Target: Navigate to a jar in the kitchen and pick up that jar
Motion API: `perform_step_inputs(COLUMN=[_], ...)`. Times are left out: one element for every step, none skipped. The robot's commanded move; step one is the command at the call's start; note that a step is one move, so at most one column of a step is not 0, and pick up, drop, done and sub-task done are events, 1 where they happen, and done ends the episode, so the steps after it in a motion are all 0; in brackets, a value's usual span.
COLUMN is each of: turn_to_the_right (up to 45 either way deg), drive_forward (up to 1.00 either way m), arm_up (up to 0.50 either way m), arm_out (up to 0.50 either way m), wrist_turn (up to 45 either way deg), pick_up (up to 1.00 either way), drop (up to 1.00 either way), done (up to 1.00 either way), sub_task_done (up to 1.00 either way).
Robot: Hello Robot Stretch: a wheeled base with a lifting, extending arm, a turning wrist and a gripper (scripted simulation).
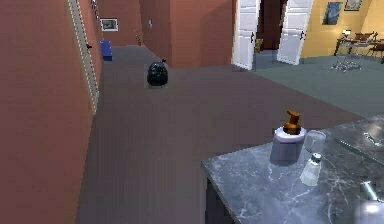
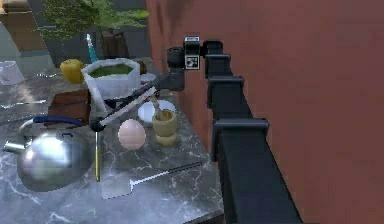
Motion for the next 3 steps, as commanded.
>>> perform_step_inputs(turn_to_the_right=[0.0,0.0,0.0], drive_forward=[0.0,0.0,0.0], arm_up=[0.0,0.0,-0.14], arm_out=[0.0,0.0,0.0], wrist_turn=[45.0,9.0,0.0], pick_up=[0.0,0.0,0.0], drop=[0.0,0.0,0.0], done=[0.0,0.0,0.0], sub_task_done=[0.0,0.0,0.0])
